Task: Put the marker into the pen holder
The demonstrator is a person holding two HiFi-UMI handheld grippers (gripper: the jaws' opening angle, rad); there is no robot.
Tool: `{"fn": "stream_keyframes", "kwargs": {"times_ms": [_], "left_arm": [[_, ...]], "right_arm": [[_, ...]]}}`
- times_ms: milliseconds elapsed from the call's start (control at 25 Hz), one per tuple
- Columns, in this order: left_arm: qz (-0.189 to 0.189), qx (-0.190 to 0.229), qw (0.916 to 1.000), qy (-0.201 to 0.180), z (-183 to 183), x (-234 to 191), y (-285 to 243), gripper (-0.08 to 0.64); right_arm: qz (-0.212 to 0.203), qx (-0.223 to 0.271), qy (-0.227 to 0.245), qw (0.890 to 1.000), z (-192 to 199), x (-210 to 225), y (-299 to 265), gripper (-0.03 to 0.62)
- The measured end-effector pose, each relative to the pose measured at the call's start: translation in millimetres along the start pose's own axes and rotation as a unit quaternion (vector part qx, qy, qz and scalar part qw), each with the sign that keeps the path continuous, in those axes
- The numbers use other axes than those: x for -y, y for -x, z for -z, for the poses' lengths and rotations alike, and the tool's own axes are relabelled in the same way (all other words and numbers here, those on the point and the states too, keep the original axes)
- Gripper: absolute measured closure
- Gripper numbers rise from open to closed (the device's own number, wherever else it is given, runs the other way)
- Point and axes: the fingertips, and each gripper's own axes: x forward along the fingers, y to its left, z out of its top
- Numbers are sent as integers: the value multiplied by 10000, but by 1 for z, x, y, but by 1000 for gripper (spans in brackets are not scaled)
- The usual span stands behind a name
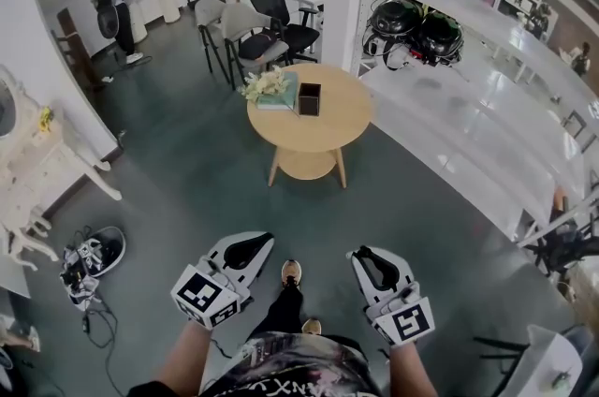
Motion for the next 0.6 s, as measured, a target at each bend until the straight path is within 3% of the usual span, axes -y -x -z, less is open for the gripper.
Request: {"fn": "stream_keyframes", "kwargs": {"times_ms": [600], "left_arm": [[-59, 30, 9999, 77, 6, -67, -42, 540]], "right_arm": [[-11, 42, 131, 9999, 9, 39, -70, 528]]}}
